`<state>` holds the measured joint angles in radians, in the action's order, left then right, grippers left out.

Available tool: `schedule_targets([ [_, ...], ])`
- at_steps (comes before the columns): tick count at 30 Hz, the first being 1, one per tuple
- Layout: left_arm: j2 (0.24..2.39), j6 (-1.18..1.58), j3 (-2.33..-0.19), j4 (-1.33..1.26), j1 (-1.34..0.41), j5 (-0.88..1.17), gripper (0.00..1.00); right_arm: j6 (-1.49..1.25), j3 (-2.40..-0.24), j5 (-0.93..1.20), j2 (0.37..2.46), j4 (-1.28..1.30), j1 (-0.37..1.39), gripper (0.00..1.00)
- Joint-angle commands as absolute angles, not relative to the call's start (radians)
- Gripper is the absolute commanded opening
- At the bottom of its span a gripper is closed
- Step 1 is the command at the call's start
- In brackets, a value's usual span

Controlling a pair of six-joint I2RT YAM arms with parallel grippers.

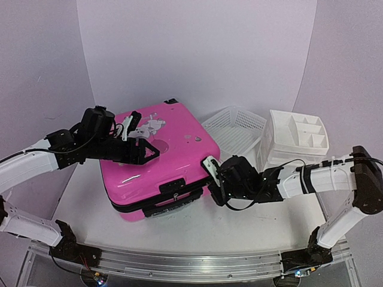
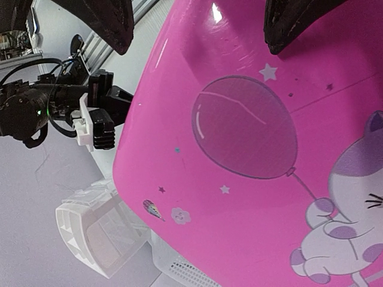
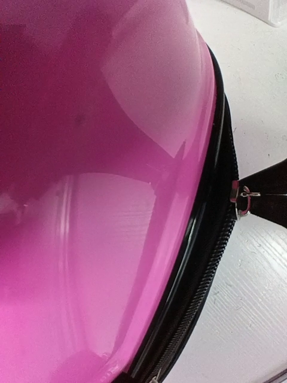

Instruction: Open, take out, and arrange the luggage

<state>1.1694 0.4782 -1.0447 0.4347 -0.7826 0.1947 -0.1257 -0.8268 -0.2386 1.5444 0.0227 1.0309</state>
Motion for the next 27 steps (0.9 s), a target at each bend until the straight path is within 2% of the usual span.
schedule_targets([
  [1,1.16,0.48,-0.978,0.583,-0.754,0.131,0.75,-0.054,-0.81,-0.202,1.468,0.042,0.942,0.0],
  [5,1.146,0.47,-0.973,0.599,-0.745,0.133,0.75,-0.013,-0.804,-0.08,1.472,0.01,0.827,0.0],
  [10,1.126,0.461,-0.996,0.624,-0.724,0.16,0.77,0.197,-0.796,0.059,1.48,-0.024,0.775,0.0],
  [12,1.123,0.445,-1.034,0.65,-0.721,0.161,0.79,0.226,-0.808,0.139,1.494,-0.048,0.746,0.0],
  [13,1.128,0.432,-1.061,0.663,-0.721,0.174,0.84,0.234,-0.826,0.168,1.509,-0.048,0.743,0.0],
  [16,1.192,0.361,-1.205,0.709,-0.722,0.26,0.98,0.254,-0.929,0.314,1.566,0.057,0.745,0.0],
  [17,1.227,0.337,-1.268,0.738,-0.724,0.281,0.99,0.254,-0.954,0.327,1.585,0.072,0.752,0.0],
  [23,1.455,0.239,-1.611,0.852,-0.769,0.216,0.99,0.264,-1.025,0.321,1.652,0.087,0.85,0.0],
  [27,1.663,0.186,-1.867,0.901,-0.801,0.188,0.91,0.261,-1.077,0.303,1.689,0.087,0.96,0.0],
])
